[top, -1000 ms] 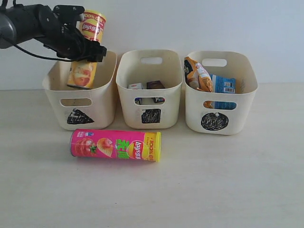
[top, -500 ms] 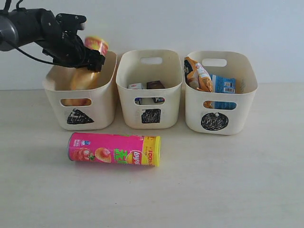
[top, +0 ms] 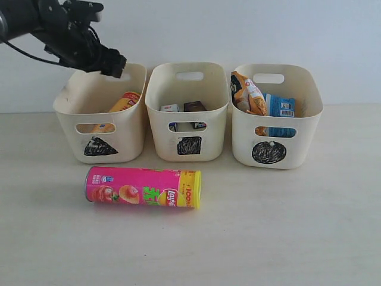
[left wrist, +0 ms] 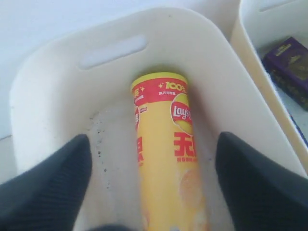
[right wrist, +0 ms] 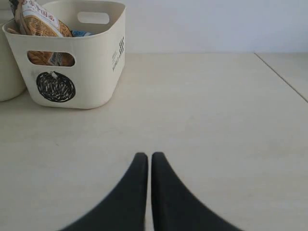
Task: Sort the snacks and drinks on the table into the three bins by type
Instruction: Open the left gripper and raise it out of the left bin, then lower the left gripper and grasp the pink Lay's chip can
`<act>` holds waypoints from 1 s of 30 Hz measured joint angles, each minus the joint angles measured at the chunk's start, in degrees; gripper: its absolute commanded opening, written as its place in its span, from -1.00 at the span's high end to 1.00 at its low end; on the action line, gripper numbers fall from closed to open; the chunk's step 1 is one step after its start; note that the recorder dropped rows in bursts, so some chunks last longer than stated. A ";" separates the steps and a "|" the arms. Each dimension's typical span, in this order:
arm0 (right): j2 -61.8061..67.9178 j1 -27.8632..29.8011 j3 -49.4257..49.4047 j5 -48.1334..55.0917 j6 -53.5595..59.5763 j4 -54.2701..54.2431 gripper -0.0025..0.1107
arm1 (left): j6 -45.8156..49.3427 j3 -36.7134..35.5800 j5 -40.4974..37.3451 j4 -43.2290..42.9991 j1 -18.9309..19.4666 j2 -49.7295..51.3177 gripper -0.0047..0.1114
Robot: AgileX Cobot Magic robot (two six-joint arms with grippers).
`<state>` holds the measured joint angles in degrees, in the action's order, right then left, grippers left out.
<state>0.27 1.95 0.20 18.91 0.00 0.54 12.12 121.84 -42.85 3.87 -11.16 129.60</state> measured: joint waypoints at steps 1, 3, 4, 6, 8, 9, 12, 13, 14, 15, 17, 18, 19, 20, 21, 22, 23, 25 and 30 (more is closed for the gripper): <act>0.00 0.00 0.00 0.00 0.00 0.00 0.96 | 1.73 0.00 -1.59 0.00 0.00 -1.39 0.29; 0.00 0.00 0.00 0.00 0.00 0.00 0.96 | 4.60 0.24 -4.89 0.00 0.04 -3.62 0.72; 0.00 0.00 0.00 0.00 0.00 0.00 0.96 | 6.07 0.36 -6.80 0.00 0.04 -4.59 0.84; 0.00 0.00 0.00 0.00 0.00 0.00 0.96 | 8.39 0.35 -10.88 0.00 0.04 -6.15 0.85; 0.00 0.00 0.00 0.00 0.00 0.00 0.96 | 10.86 0.35 -15.04 0.00 0.04 -6.93 0.85; 0.00 0.00 0.00 0.00 0.00 0.00 0.96 | 11.84 0.35 -17.42 0.00 0.04 -7.04 0.85; 0.00 0.00 0.00 0.00 0.00 0.00 0.96 | 13.84 -0.52 -22.36 -0.11 0.04 -8.11 0.85; 0.00 0.00 0.00 0.00 0.00 0.00 0.96 | 14.66 -1.45 -23.53 -0.11 0.04 -8.76 0.85; 0.00 0.00 0.00 0.00 0.00 0.00 0.96 | 15.58 -2.65 -24.28 -0.11 0.04 -9.65 0.85; 0.00 0.00 0.00 0.00 0.00 0.00 0.96 | 16.53 -3.82 -24.64 -0.02 0.04 -10.73 0.85; 0.00 0.00 0.00 0.00 0.00 0.00 0.96 | 19.38 -7.53 -25.11 0.62 0.04 -13.39 0.85; 0.00 0.00 0.00 0.00 0.00 0.00 0.96 | 21.07 -9.74 -25.11 1.07 0.04 -14.56 0.85; 0.00 0.00 0.00 0.00 0.00 0.00 0.96 | 22.88 -12.14 -25.11 1.82 0.04 -16.02 0.85; 0.00 0.00 0.00 0.00 0.00 0.00 0.96 | 24.77 -14.76 -24.53 2.94 0.04 -17.52 0.85; 0.00 0.00 0.00 0.00 0.00 0.00 0.96 | 26.36 -16.96 -23.84 4.02 0.04 -18.65 0.85; 0.00 0.00 0.00 0.00 0.00 0.00 0.96 | 28.99 -20.33 -22.62 5.97 0.04 -20.27 0.85; 0.00 0.00 0.00 0.00 0.00 0.00 0.96 | 30.93 -22.57 -21.67 7.28 0.04 -21.31 0.85; 0.00 0.00 0.00 0.00 0.00 0.00 0.96 | 35.32 -27.37 -19.19 9.49 -0.19 -23.68 0.85; 0.00 0.00 0.00 0.00 0.00 0.00 0.96 | 45.67 -37.01 -15.03 10.88 -4.01 -27.82 0.85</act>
<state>0.27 1.95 0.20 18.91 0.00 0.54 57.80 84.84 -57.89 14.75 -15.17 101.78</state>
